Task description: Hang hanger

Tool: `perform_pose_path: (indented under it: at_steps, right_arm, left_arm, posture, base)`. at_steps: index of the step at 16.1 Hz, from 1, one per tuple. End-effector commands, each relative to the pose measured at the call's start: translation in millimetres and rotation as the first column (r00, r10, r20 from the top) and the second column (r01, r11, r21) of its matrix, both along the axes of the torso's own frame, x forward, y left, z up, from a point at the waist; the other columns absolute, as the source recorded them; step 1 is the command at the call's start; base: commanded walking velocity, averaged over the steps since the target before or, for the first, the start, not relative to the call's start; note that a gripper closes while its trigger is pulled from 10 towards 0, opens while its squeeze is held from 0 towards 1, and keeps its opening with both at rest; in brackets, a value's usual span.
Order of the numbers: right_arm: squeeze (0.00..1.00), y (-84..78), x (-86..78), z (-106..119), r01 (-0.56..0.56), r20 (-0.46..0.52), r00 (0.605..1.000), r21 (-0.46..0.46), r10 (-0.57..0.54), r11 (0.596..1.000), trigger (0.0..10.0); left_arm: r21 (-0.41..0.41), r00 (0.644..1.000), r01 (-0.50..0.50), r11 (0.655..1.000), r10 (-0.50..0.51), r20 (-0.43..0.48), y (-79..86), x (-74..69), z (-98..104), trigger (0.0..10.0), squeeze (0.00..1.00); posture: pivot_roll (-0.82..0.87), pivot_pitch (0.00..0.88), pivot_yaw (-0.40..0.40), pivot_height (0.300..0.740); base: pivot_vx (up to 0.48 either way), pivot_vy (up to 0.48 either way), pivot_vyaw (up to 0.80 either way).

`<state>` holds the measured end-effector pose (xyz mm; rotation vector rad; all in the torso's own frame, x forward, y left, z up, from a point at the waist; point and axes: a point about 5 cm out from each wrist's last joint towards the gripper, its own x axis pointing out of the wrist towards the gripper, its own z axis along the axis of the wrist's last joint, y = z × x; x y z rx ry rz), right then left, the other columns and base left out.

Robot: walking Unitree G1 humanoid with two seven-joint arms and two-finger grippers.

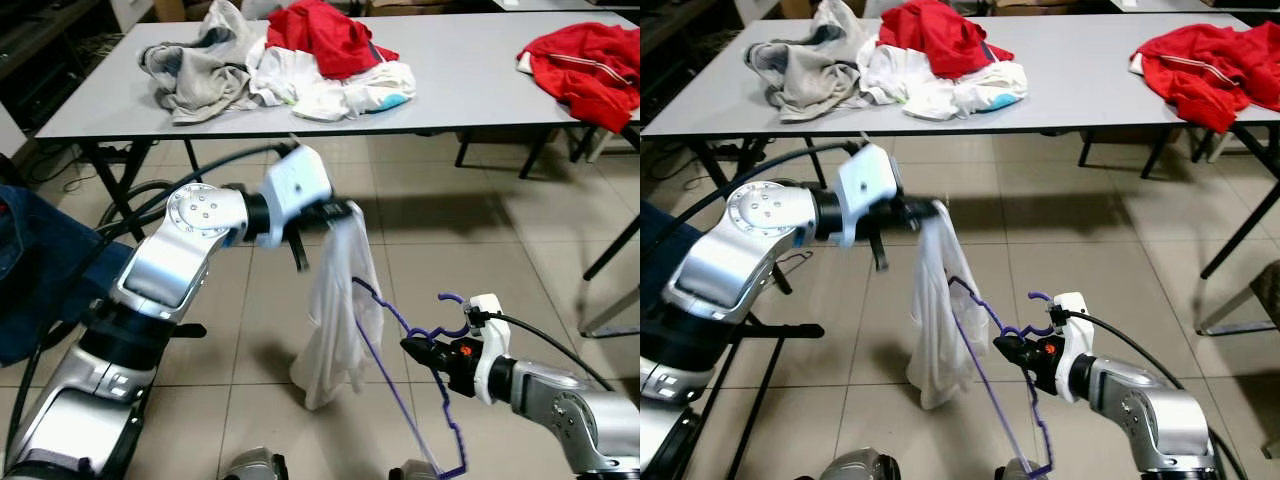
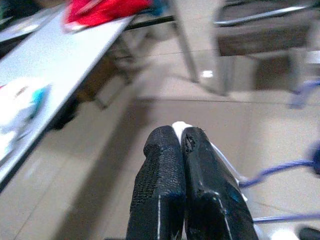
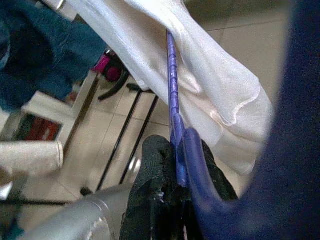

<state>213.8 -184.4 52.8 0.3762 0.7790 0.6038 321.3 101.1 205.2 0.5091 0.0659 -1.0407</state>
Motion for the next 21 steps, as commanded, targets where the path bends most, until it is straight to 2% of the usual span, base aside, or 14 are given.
perform_pose_path:
  at_steps: [1, 3, 5, 7, 9, 10, 11, 12, 15, 17, 18, 19, 20, 21]
  right_arm:
    - [0.00, -6.7, 5.5, 0, 0.075, -0.018, 0.997, -0.014, -0.075, 0.997, 10.0]
    - [0.00, -13.7, 14.9, -8, 0.219, -0.065, 0.974, 0.017, -0.218, 0.976, 10.0]
    - [0.00, -14.4, 24.6, -8, 0.298, -0.112, 0.951, 0.099, -0.287, 0.949, 10.0]
    - [0.00, -12.9, 30.2, -9, 0.351, -0.163, 0.931, 0.161, -0.326, 0.922, 10.0]
    - [0.00, -4.5, 46.2, 0, 0.417, -0.193, 0.906, 0.259, -0.376, 0.871, 10.0]
    - [0.00, 4.0, 53.1, 17, 0.405, -0.184, 0.914, 0.365, -0.362, 0.838, 10.0]
    - [0.00, 5.6, 57.6, 27, 0.415, -0.176, 0.910, 0.414, -0.376, 0.810, 10.0]
    - [0.00, 3.9, 60.1, 29, 0.436, -0.174, 0.899, 0.423, -0.401, 0.794, 10.0]
    - [0.00, -9.1, 73.9, 37, 0.542, -0.188, 0.830, 0.494, -0.524, 0.680, 10.0]
    - [0.00, -23.0, 82.3, 25, 0.690, -0.289, 0.712, 0.456, -0.640, 0.562, 10.0]
    - [0.00, -26.0, 84.3, 22, 0.717, -0.307, 0.685, 0.449, -0.661, 0.534, 10.0]
    - [0.00, -29.7, 88.5, 21, 0.755, -0.340, 0.639, 0.449, -0.690, 0.478, 10.0]
    - [0.00, -30.9, 95.1, 28, 0.770, -0.353, 0.612, 0.470, -0.708, 0.431, 10.0]
    - [0.00, -33.7, 104.2, 39, 0.783, -0.368, 0.571, 0.515, -0.734, 0.350, 10.0]
  left_arm:
    - [-0.038, 0.999, -0.007, 0.999, 0.009, 0.050, 1.4, 1.3, 17, 0.0, 0.00]
    - [-0.082, 0.994, 0.108, 0.991, -0.108, 0.003, -3.8, -15.5, 21, 0.0, 0.00]
    - [-0.037, 0.979, 0.195, 0.980, -0.197, -0.047, -3.7, -28.5, 13, 0.0, 0.00]
    - [-0.014, 0.973, 0.220, 0.975, -0.221, -0.071, -2.7, -32.5, 6, 0.0, 0.00]
    - [0.051, 0.984, 0.168, 0.984, -0.164, -0.075, -3.7, -29.9, -11, 0.0, 0.00]
    - [0.048, 0.993, 0.086, 0.995, -0.082, -0.083, -2.2, -23.5, -24, 0.0, 0.00]
    - [0.053, 0.997, 0.026, 0.998, -0.022, -0.079, 0.0, -19.4, -34, 0.0, 0.00]
    - [0.058, 0.997, 0.008, 0.998, -0.004, -0.078, 1.5, -18.7, -37, 0.0, 0.00]
    - [0.040, 0.995, -0.010, 0.999, 0.014, -0.096, 6.4, -20.7, -46, 0.0, 0.00]
    - [0.028, 0.994, 0.011, 1.000, -0.008, -0.106, 6.3, -23.6, -46, 0.0, 0.00]
    - [0.020, 0.993, 0.026, 0.999, -0.024, -0.113, 5.2, -25.7, -45, 0.0, 0.00]
    - [0.026, 0.991, 0.056, 0.998, -0.052, -0.120, 3.8, -29.4, -45, 0.0, 0.00]
    - [0.057, 0.992, 0.047, 0.997, -0.040, -0.118, 4.7, -29.4, -52, 0.0, 0.00]
    - [0.067, 0.991, 0.031, 0.997, -0.022, -0.134, 5.4, -29.7, -62, 0.0, 0.00]
  posture:
    - [-0.12, 0.000, 0.040, 0.740]
    - [-0.12, 0.000, 0.041, 0.740]
    - [-0.12, 0.000, 0.040, 0.740]
    - [-0.12, 0.000, 0.040, 0.740]
    - [-0.11, 0.000, 0.031, 0.740]
    - [-0.11, 0.000, 0.032, 0.740]
    - [-0.12, 0.000, 0.032, 0.740]
    - [-0.12, 0.000, 0.032, 0.740]
    - [-0.12, 0.000, 0.031, 0.740]
    - [-0.13, 0.000, 0.032, 0.740]
    - [-0.13, 0.000, 0.032, 0.740]
    - [-0.12, 0.000, 0.032, 0.740]
    - [-0.12, 0.000, 0.030, 0.740]
    - [-0.12, 0.000, 0.026, 0.740]
  base:
    - [0.000, 0.000, 0.00]
    - [0.000, 0.000, 0.00]
    - [0.000, 0.000, 0.00]
    - [0.000, 0.000, 0.00]
    - [0.000, 0.000, 0.00]
    - [0.000, 0.000, 0.00]
    - [0.000, 0.000, 0.00]
    - [0.000, 0.000, 0.00]
    - [0.000, 0.000, 0.00]
    - [0.000, 0.000, 0.00]
    - [0.000, 0.000, 0.00]
    - [0.000, 0.000, 0.00]
    - [0.000, 0.000, 0.00]
    - [0.000, 0.000, 0.00]
